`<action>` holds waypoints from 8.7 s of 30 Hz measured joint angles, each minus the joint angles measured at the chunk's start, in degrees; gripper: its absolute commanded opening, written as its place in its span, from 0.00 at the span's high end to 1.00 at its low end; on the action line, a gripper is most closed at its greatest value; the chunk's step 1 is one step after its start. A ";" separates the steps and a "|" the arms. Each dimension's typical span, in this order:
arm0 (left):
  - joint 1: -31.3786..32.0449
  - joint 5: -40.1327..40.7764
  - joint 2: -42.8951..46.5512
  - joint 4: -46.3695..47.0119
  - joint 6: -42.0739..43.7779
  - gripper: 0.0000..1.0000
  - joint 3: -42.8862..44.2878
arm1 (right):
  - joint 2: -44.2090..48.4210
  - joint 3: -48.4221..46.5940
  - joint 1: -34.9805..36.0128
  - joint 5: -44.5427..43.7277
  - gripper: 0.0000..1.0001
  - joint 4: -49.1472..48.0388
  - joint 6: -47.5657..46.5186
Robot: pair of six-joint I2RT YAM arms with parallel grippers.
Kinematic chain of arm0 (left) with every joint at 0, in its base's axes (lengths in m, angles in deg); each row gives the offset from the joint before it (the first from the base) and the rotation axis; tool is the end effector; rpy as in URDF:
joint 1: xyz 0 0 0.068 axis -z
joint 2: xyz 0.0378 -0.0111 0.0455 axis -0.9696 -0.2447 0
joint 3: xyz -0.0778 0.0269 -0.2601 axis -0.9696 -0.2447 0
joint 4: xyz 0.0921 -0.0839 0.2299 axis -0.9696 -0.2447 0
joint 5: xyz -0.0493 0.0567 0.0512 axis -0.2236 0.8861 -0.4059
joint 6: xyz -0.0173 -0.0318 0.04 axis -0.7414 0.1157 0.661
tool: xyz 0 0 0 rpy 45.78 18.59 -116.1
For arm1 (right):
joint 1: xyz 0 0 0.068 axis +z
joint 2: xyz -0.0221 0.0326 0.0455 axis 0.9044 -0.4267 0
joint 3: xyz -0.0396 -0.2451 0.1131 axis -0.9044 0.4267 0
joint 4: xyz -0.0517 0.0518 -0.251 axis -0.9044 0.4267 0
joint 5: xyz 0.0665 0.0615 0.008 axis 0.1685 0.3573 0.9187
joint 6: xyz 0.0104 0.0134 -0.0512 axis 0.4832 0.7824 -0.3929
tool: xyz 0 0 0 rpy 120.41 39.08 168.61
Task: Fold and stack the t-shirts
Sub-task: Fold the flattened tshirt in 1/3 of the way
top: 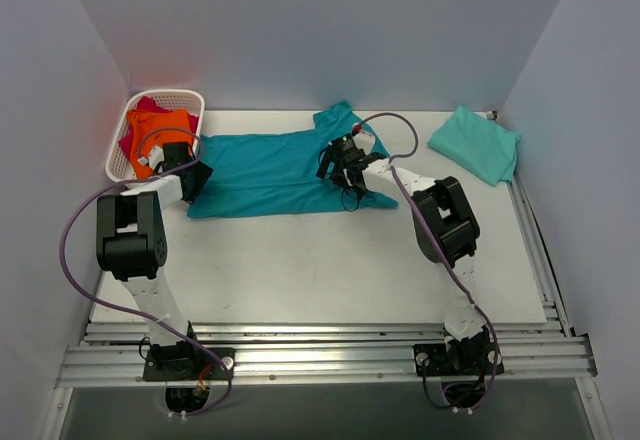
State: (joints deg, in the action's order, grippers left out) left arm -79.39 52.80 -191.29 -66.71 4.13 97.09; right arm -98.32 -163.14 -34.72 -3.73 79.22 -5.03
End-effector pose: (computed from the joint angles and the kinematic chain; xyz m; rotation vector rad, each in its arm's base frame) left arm 0.4102 0.0311 0.1595 -1.2110 2.0593 -0.2268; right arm 0.4277 0.2403 0.1822 0.3736 2.2378 0.5197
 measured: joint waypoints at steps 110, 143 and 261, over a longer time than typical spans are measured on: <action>6.10 1.05 18.82 1.53 9.42 0.01 -9.90 | -3.61 12.46 -12.11 -3.21 1.00 -34.01 2.27; 13.94 10.82 31.93 -6.16 3.48 0.01 -15.04 | 51.36 44.06 -13.53 -12.39 0.09 -6.91 0.17; 21.46 11.87 59.52 -18.47 -10.36 0.09 -43.10 | 70.25 62.62 -19.30 -0.33 0.01 5.79 5.38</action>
State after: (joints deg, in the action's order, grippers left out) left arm -57.92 64.67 -131.77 -85.18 -6.23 53.99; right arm -28.07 -100.52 -54.02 -4.06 85.01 0.34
